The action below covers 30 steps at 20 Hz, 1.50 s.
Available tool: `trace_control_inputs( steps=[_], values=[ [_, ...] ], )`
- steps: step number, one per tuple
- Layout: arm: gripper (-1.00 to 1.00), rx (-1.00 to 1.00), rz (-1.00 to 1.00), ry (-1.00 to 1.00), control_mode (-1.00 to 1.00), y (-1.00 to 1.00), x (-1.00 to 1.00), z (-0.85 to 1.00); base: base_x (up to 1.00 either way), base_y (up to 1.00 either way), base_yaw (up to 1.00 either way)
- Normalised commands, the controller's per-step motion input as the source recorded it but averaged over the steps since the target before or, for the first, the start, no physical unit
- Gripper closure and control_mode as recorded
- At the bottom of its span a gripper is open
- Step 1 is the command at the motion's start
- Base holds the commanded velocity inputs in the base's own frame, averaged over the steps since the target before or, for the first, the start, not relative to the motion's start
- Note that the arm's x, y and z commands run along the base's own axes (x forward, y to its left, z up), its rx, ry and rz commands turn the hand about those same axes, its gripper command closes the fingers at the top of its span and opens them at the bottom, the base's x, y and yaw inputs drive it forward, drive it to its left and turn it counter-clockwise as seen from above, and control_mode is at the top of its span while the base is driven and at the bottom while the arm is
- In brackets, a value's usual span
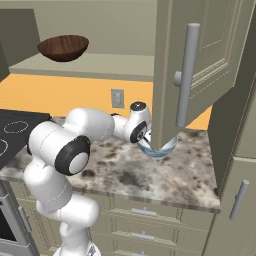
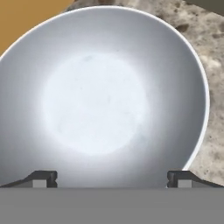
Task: Open the cabinet. Pick the bowls from the counter and place them in the cabinet. Then close the cabinet.
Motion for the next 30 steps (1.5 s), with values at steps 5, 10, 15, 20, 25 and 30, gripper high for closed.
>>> trace_control_inputs(
  steps=[5, 10, 15, 20, 25, 30],
  values=[
    [-1.00, 0.00, 0.00, 0.03, -1.00, -0.12, 0.00, -0.08, 0.00, 0.00, 0.00],
    [-1.00, 0.00, -0.04, 0.10, -1.00, -0.22, -0.11, -0.03, 0.00, 0.00, 0.00],
    [-1.00, 0.00, -0.07, 0.08, -1.00, -0.26, -0.22, -0.10, 0.00, 0.00, 0.00],
    [-1.00, 0.00, -0.02, 0.03, -1.00, -0.11, -0.07, -0.24, 0.00, 0.00, 0.00],
    [-1.00, 0.01, 0.00, 0.00, -1.00, -0.01, 0.00, -0.35, 0.00, 0.00, 0.00],
    [1.00, 0.03, 0.00, 0.00, -1.00, 0.00, 0.00, -0.23, 0.00, 0.00, 0.00]
  ],
)
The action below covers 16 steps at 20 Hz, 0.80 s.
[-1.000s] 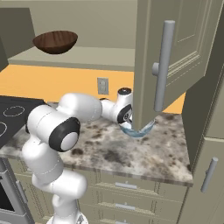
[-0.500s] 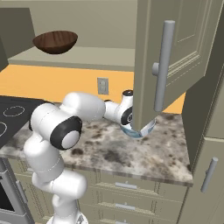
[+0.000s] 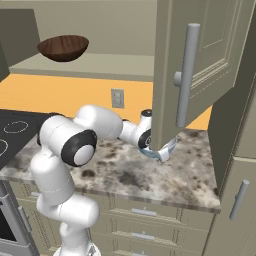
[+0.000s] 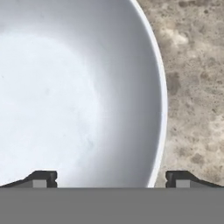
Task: Open the cabinet. Pick the bowls from the counter and place them in the cabinet. Then close the cabinet.
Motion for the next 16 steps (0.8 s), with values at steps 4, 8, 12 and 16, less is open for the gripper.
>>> trace_control_inputs(
  steps=[4, 8, 12, 16],
  values=[
    [1.00, 0.00, 0.00, 0.02, -1.00, 0.00, 0.03, -0.08, 0.00, 0.00, 0.00],
    [1.00, 0.00, 0.00, 0.00, -1.00, 0.00, -0.03, 0.00, 0.00, 0.00, 0.00],
    [1.00, 0.00, 0.00, -0.07, -1.00, 0.00, -0.24, 0.01, 0.00, 0.00, 0.00],
    [1.00, 0.00, 0.00, -0.07, -1.00, 0.04, -0.11, 0.11, 0.00, 0.00, 0.00]
  ],
)
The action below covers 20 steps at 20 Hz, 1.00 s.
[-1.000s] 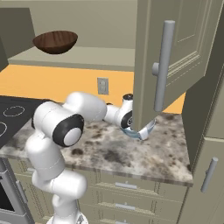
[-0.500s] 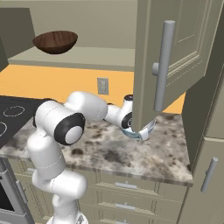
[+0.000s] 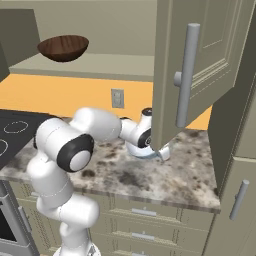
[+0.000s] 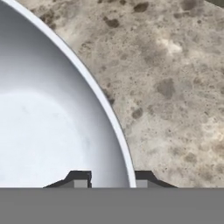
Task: Open the cabinet. Pick the bowls from the counter and place them in the cabinet. Then close the cabinet.
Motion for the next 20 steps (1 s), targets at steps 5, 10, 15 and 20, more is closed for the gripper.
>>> trace_control_inputs(
  steps=[5, 10, 15, 20],
  values=[
    [1.00, 0.00, -0.01, 0.04, -1.00, 0.06, -0.05, 0.29, 0.00, 0.00, 0.00],
    [1.00, 0.01, -0.11, 0.09, -1.00, 0.06, 0.00, 0.58, 0.00, 0.00, 0.00],
    [1.00, 0.06, -0.18, 0.02, -1.00, 0.08, 0.00, 0.58, 0.00, 0.00, 0.00],
    [1.00, 0.08, -0.16, 0.00, -1.00, 0.02, -0.16, 0.34, 0.00, 0.00, 0.00]
  ],
)
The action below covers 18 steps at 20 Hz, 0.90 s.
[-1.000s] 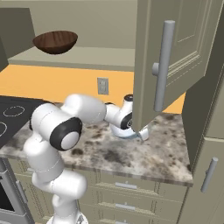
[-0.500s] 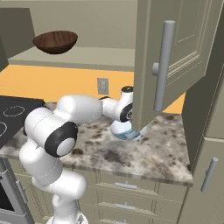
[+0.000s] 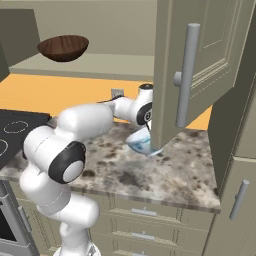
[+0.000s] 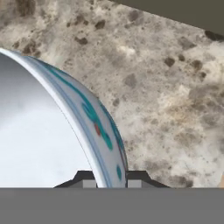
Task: Open the cabinet. Pick the bowls from the counter and place them in the cabinet. Then close the cabinet.
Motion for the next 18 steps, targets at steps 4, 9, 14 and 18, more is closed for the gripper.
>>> trace_control_inputs(
  steps=[4, 9, 14, 18],
  values=[
    [1.00, 0.10, -0.15, 0.00, -1.00, 0.00, -0.34, 0.18, 0.00, 0.00, 0.00],
    [1.00, 0.09, -0.15, -0.03, -1.00, 0.01, -0.38, 0.18, 0.00, 0.00, 0.00],
    [1.00, 0.07, -0.13, -0.09, -1.00, 0.11, -0.39, 0.19, 0.00, 0.00, 0.00],
    [1.00, 0.05, -0.12, -0.08, -1.00, 0.17, -0.31, 0.25, 0.00, 0.00, 0.00]
  ],
)
